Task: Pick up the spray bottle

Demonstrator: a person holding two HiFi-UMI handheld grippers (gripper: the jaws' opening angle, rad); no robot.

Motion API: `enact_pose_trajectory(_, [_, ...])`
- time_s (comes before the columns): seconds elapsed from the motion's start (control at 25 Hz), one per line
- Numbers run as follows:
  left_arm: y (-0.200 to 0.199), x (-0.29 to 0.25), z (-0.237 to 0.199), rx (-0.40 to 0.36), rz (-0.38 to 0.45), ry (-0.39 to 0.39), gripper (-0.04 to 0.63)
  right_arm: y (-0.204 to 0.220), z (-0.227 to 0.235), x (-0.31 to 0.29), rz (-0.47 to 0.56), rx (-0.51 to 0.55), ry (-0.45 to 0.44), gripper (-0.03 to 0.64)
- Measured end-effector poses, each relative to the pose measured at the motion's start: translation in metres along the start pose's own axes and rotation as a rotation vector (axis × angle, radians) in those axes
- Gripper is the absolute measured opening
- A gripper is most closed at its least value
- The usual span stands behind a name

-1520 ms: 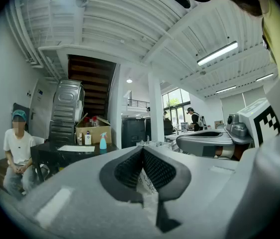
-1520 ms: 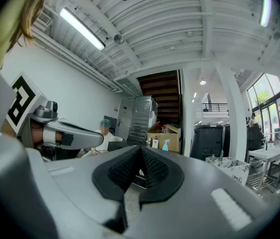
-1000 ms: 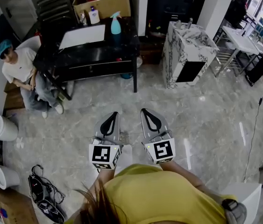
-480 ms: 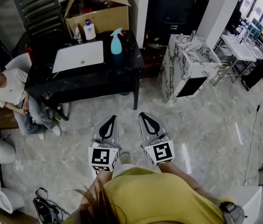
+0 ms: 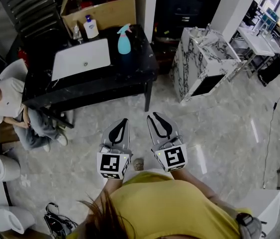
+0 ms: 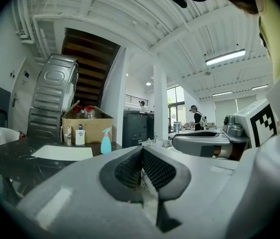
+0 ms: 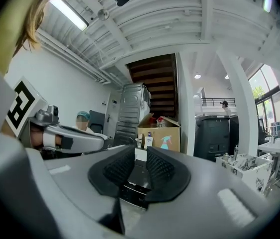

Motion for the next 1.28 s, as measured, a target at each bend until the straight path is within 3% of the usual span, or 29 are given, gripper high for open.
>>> enact_pose_trajectory(0.56, [0.014, -0.065, -0.061, 0.004, 0.024, -0.016, 0.005, 0.009, 0.024, -0.097, 0.012, -0.011, -0.033, 0.141])
enact_pose_trajectory(1.28, [0.008, -0.298, -0.195, -0.002, 0.040, -0.066, 0.006, -0.002, 0.160, -0.346, -0.054, 0.021, -0.131, 0.175])
Point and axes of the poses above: the fingertips, and each gripper's own axes: x backward along the fingers, z to its right, y out of its underside, the point moved 1 cm from there along x, backward along the fingers, and after that the axes turned 12 degrees about -x, right-handed, at the moved point
